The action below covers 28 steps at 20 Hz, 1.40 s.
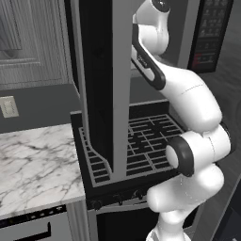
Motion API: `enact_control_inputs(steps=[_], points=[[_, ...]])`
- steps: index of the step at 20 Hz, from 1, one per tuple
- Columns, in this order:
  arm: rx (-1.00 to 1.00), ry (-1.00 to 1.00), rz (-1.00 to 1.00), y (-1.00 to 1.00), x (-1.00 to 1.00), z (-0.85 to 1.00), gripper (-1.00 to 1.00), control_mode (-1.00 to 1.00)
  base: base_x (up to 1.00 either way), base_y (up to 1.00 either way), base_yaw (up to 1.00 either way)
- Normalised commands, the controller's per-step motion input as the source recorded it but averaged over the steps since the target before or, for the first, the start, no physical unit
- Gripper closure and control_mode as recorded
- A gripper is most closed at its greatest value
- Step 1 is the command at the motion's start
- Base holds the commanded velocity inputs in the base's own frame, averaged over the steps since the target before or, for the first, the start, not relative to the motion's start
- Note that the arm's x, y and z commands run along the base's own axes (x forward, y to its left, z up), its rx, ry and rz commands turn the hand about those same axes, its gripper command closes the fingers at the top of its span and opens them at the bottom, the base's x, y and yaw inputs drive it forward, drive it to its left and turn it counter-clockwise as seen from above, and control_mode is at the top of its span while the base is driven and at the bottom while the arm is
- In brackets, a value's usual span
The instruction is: Transport the chicken drumstick from the fridge to the microwave and turn on the microwave.
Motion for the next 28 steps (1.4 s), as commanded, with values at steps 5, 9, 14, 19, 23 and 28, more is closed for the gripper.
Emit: enact_control_inputs(steps=[5, 9, 14, 19, 23, 28], points=[[0.03, -0.01, 0.0, -0.09, -0.53, 0.0, -1.0, -1.0, 0.0, 0.0, 0.0], [0.06, 0.0, 0.0, -0.1, -0.53, 0.0, -1.0, -1.0, 0.0, 0.0, 0.0], [0.04, 0.0, 0.0, -0.1, -0.6, 0.0, -1.0, -1.0, 0.0, 0.0, 0.0], [0.02, 0.0, -0.01, -0.12, -0.64, 0.0, -1.0, -1.0, 0.0, 0.0, 0.0], [0.03, 0.0, -0.02, -0.12, -0.64, 0.0, -1.0, -1.0, 0.0, 0.0, 0.0], [0.04, 0.0, -0.02, -0.12, -0.64, 0.0, -1.0, -1.0, 0.0, 0.0, 0.0]])
